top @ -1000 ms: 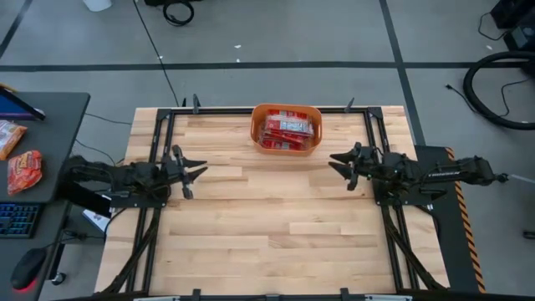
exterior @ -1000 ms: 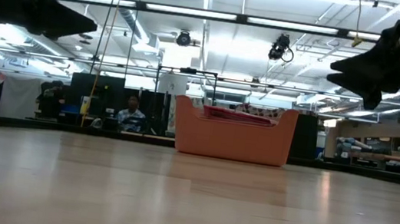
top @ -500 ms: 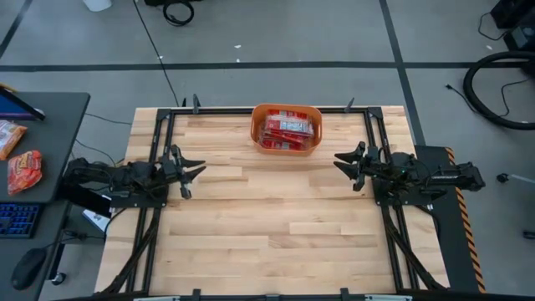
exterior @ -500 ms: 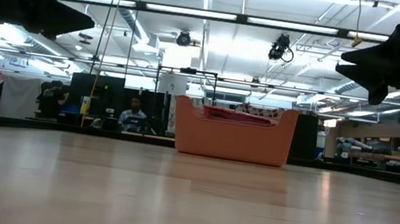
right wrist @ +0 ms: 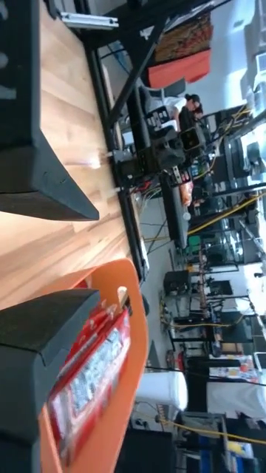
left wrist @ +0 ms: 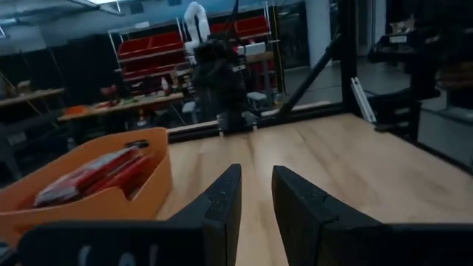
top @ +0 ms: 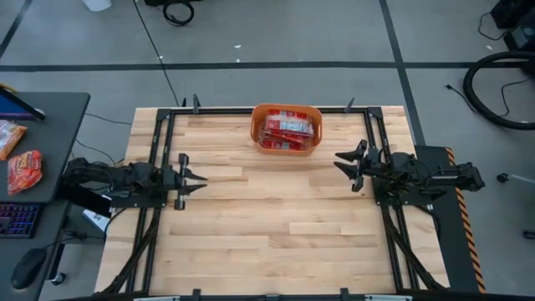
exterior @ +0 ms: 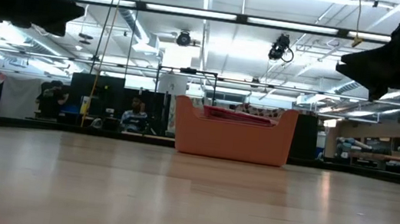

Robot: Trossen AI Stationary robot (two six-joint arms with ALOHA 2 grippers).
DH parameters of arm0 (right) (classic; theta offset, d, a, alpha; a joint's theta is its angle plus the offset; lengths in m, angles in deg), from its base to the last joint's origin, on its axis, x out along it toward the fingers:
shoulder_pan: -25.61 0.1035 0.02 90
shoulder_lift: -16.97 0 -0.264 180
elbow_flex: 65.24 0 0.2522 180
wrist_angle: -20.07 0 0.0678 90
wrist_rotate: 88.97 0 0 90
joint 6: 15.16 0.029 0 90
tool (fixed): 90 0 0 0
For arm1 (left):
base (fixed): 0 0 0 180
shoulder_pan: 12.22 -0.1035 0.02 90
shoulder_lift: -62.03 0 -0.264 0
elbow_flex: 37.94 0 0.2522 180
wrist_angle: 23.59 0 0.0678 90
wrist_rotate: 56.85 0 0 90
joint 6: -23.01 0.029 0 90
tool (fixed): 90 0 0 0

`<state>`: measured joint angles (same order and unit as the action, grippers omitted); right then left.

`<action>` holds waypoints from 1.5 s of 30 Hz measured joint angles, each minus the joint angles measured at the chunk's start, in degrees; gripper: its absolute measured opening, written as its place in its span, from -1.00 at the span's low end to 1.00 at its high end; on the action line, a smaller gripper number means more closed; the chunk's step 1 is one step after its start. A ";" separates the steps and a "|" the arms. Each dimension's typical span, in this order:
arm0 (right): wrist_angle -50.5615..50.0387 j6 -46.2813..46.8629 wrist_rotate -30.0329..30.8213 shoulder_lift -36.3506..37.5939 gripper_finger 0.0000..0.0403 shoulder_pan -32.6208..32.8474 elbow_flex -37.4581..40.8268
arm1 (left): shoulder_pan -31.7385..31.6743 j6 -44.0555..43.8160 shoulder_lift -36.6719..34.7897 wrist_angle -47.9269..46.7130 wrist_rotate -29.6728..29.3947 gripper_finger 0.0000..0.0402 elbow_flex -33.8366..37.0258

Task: Sort popcorn bags into baskets
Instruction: Return to Home Position

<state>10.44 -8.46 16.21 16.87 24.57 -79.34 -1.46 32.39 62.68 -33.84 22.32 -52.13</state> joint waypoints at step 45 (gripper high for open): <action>0.23 5.57 2.72 -0.31 -0.18 0.00 -0.02 | -0.04 19.35 0.08 8.67 0.17 -0.59 0.04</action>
<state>10.67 -2.89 18.92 16.57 24.57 -79.36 -1.50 51.74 62.76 -25.16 22.49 -52.09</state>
